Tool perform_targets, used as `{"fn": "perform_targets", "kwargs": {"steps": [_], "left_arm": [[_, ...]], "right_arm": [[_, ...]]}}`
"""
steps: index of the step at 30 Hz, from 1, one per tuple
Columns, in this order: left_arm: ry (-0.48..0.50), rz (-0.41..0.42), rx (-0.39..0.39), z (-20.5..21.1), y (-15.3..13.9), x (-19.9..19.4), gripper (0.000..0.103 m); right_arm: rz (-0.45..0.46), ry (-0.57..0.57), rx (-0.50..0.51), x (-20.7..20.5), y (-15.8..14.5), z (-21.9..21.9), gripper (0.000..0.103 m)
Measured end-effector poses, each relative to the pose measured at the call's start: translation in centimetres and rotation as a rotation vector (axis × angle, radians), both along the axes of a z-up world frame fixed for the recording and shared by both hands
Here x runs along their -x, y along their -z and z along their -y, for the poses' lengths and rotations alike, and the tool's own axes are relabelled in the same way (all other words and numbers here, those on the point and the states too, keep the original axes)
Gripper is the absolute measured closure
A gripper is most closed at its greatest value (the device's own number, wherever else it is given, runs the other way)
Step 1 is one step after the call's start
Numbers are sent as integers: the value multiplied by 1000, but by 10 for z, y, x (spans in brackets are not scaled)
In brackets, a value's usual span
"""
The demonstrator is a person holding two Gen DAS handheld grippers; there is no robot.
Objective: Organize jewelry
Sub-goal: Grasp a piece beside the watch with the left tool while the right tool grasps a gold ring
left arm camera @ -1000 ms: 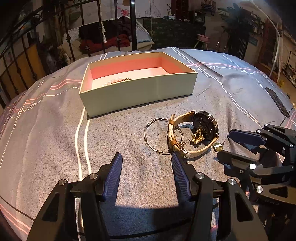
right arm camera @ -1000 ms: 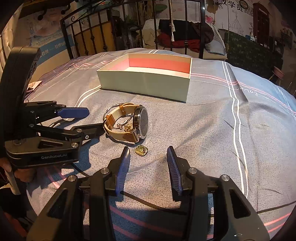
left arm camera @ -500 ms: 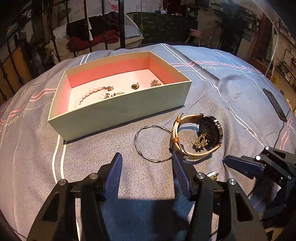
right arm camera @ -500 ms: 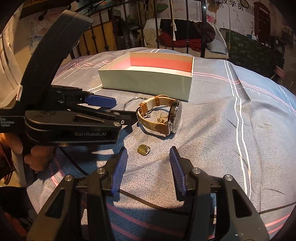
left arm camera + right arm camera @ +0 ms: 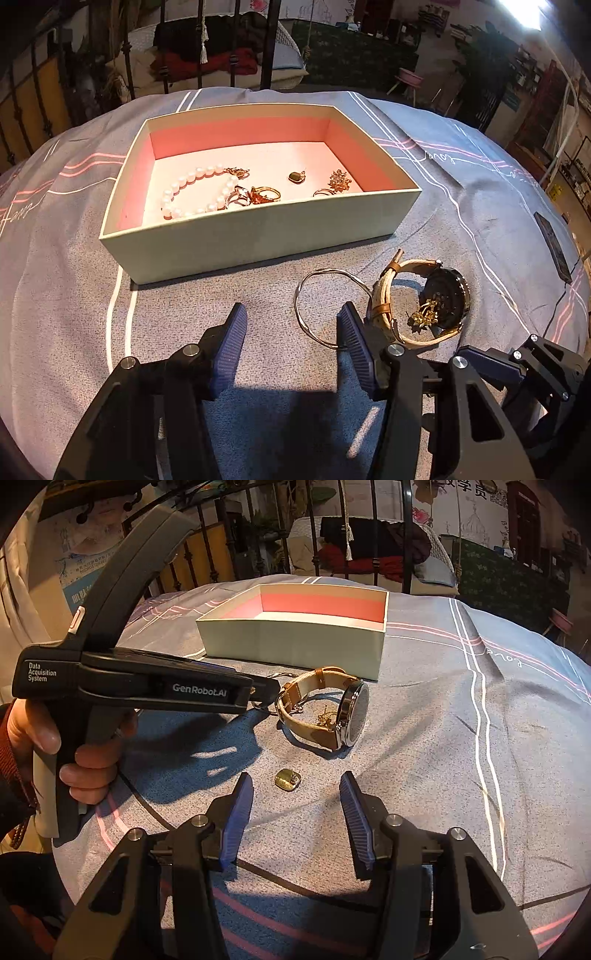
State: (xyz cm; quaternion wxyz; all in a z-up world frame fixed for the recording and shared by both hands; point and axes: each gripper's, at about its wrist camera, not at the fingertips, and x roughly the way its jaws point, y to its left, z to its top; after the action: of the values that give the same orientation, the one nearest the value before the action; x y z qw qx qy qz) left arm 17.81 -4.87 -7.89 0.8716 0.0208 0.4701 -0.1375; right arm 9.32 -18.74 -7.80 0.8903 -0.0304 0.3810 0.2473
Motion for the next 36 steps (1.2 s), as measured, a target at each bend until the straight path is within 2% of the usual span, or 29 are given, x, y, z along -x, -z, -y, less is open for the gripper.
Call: {"fn": "perform_targets", "kwargs": {"steps": [2,3,4,5,8,15,20,22,25,26,27,36], "left_arm": [[47,3,-8,8,1,2,81],[61,8,-15,11,1,4,84],[88,4,-3,13,2,6,95],[109,-4,18,13,2,6,99],[132,-6,81,10,2,11,100],[66,39,102,-8,-12,32,100],[18,71,160,-25,-32,43,100],[18,98,153,-25,-41,45,101],[18,131,170,-27,-54,48,103],[20,138,172,-27,-57,48,103],[20,148,168,-27,-60,49,103],[-3,143,168,-36,-59,48,103]], "right_arm": [[-1,0,2,0,0,0,53],[0,1,3,0,0,0,53],[0,1,4,0,0,-1,53],[-1,2,4,0,0,-1,53],[0,3,4,0,0,-1,53],[0,3,15,0,-1,-3,53],[-7,-18,29,-6,-2,-11,53],[-8,-30,43,-8,-2,-16,53],[-9,-49,66,-10,-2,-21,63],[-13,-61,63,-10,-2,-22,77],[-20,-72,60,-10,-2,-23,86],[10,-64,61,-1,-6,-21,89]]}}
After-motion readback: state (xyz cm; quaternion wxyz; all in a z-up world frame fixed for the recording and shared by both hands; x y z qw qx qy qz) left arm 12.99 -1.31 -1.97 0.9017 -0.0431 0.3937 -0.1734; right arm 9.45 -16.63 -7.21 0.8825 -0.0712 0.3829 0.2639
